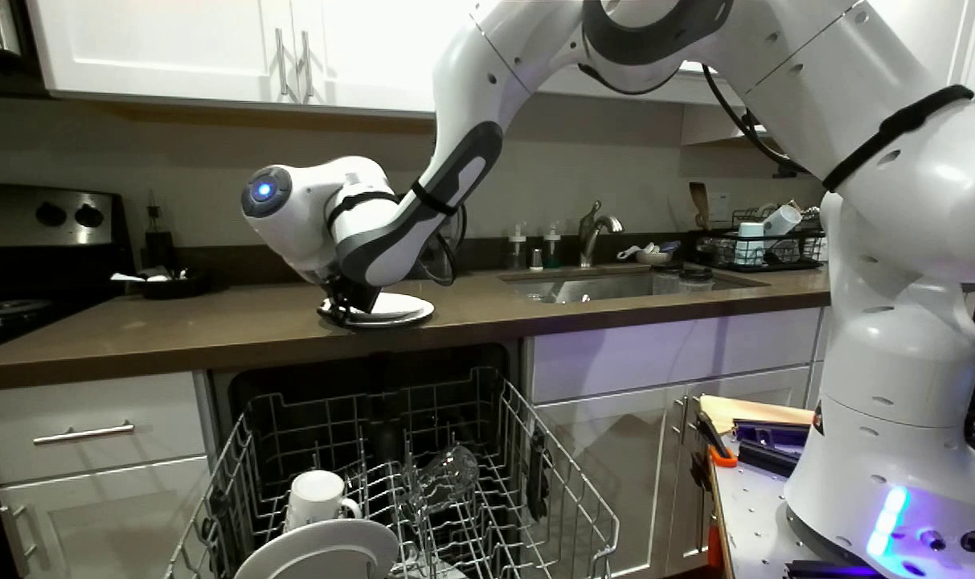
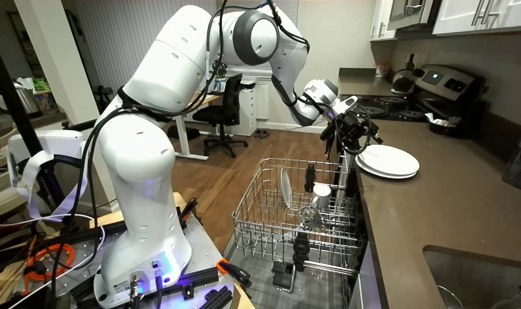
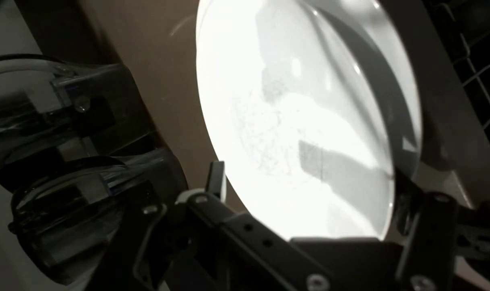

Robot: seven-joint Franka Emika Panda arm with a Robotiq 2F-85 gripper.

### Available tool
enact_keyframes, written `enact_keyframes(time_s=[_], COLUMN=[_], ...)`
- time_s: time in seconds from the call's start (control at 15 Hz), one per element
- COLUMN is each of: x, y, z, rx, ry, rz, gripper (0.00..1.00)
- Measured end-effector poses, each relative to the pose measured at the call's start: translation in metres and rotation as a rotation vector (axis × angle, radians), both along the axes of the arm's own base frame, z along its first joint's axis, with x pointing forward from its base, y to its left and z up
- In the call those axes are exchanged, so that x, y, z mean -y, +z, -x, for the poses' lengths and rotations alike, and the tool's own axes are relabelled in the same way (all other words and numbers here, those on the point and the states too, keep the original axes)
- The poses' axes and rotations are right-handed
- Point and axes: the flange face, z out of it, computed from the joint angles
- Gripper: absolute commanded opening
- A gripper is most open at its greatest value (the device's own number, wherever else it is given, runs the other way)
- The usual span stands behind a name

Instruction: Take the right white plate and put it on the white plate on the countertop

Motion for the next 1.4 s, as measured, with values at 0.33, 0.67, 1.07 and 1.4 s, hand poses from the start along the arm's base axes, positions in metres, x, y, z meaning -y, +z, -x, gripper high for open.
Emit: enact_keyframes(time_s=[0.33,0.67,1.07,1.4], x=[0.011,0.017,0.011,0.003], y=[0.007,0.014,0.021,0.032], z=[-0.003,-0.003,0.004,0.013], rx=[0.011,0.005,-0.004,-0.003], ry=[0.004,0.034,0.051,0.063], rz=[-0.076,-0.163,-0.201,-0.212], gripper=[1.00,1.00,1.00,1.00])
